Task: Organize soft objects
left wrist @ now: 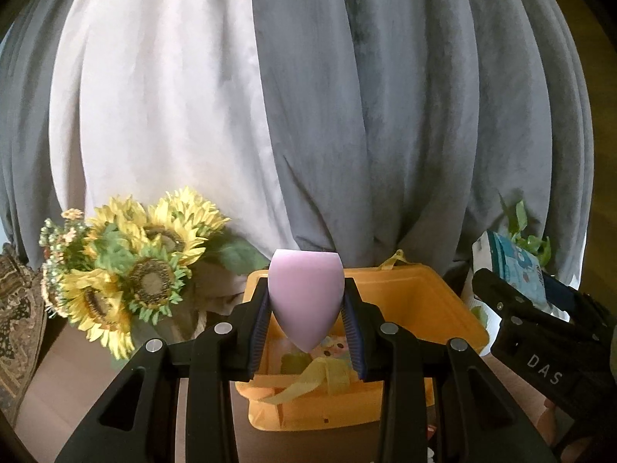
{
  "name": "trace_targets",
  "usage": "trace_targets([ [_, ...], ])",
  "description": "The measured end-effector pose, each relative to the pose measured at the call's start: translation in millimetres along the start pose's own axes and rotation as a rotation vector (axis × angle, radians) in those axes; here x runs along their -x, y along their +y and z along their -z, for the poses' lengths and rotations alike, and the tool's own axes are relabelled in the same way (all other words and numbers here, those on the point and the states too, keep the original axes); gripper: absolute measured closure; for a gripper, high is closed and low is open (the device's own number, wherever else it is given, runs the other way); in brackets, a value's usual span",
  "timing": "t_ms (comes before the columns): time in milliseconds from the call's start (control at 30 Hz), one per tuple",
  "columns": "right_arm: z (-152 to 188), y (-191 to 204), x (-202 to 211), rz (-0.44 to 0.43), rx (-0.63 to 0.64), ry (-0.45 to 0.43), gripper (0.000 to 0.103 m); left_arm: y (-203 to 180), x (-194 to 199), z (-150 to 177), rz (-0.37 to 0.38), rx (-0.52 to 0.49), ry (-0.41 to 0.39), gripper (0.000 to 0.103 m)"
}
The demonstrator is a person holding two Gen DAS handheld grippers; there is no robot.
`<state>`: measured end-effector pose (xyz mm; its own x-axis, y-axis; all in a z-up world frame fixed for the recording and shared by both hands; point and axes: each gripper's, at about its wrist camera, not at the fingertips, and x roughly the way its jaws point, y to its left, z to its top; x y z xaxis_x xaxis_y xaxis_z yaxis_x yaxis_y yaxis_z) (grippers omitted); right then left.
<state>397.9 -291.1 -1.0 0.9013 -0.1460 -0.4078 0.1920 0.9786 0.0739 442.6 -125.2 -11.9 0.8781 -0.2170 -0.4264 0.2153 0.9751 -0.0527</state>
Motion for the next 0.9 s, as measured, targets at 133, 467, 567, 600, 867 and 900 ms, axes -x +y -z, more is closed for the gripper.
trace_targets([
  [133,0,1,-17,0.002,0.008,0.017,0.021,1,-19,1,0.0,-0.011,0.016,0.068],
  [467,1,6,-59,-0.005,0.036,0.065,0.021,4,-61,10,0.004,-0.026,0.079,0.068],
  [567,2,8,-71,-0.018,0.035,0.087,0.021,3,-73,14,0.004,-0.035,0.101,0.068],
  [600,2,8,-75,-0.024,0.037,0.094,0.021,3,-77,15,0.004,-0.039,0.109,0.068],
  [867,7,10,-98,-0.045,0.052,0.147,0.021,5,-101,22,0.027,-0.024,0.181,0.063],
  [900,7,10,-101,-0.051,0.055,0.159,0.02,6,-103,22,0.029,-0.022,0.186,0.058],
])
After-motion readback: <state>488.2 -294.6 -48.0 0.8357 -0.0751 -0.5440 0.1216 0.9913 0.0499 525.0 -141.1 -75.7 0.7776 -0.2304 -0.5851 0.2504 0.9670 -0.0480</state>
